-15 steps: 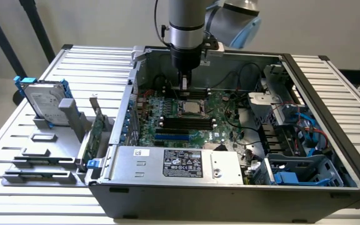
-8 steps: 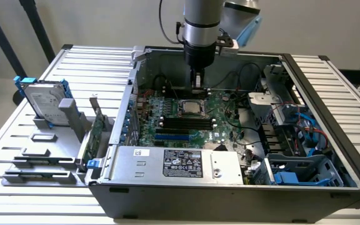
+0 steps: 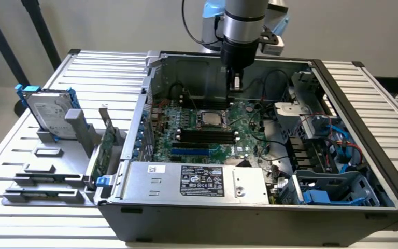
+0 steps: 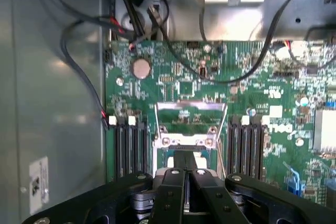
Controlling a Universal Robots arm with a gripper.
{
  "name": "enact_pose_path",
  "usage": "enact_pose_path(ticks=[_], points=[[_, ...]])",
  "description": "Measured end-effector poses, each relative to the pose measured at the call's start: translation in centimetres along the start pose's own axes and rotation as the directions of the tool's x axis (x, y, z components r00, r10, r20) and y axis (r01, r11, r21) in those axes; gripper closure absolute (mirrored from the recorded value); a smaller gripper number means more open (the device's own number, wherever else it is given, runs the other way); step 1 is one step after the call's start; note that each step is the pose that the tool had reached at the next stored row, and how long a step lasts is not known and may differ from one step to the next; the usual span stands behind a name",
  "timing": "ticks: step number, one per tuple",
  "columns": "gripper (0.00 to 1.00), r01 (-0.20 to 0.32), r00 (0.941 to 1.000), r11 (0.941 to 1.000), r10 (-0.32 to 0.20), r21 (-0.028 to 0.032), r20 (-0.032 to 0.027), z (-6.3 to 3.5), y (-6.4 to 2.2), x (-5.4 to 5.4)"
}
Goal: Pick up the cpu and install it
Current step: 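Close the cpu cover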
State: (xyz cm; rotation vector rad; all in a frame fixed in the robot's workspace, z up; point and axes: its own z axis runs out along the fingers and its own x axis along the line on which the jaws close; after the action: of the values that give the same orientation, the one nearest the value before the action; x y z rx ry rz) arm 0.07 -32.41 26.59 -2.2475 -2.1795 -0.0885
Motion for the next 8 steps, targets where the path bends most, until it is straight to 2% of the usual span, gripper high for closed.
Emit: enact_pose_path(ticks=[4,8], points=[[0.89,0.000,1.0000,1.0000,0.000,0.0025,-0.0021,-0.69,1.85,0.1],[0.89,0.000,1.0000,1.0000,0.000,0.0036,-0.0025,-0.88,3.69,0.1]])
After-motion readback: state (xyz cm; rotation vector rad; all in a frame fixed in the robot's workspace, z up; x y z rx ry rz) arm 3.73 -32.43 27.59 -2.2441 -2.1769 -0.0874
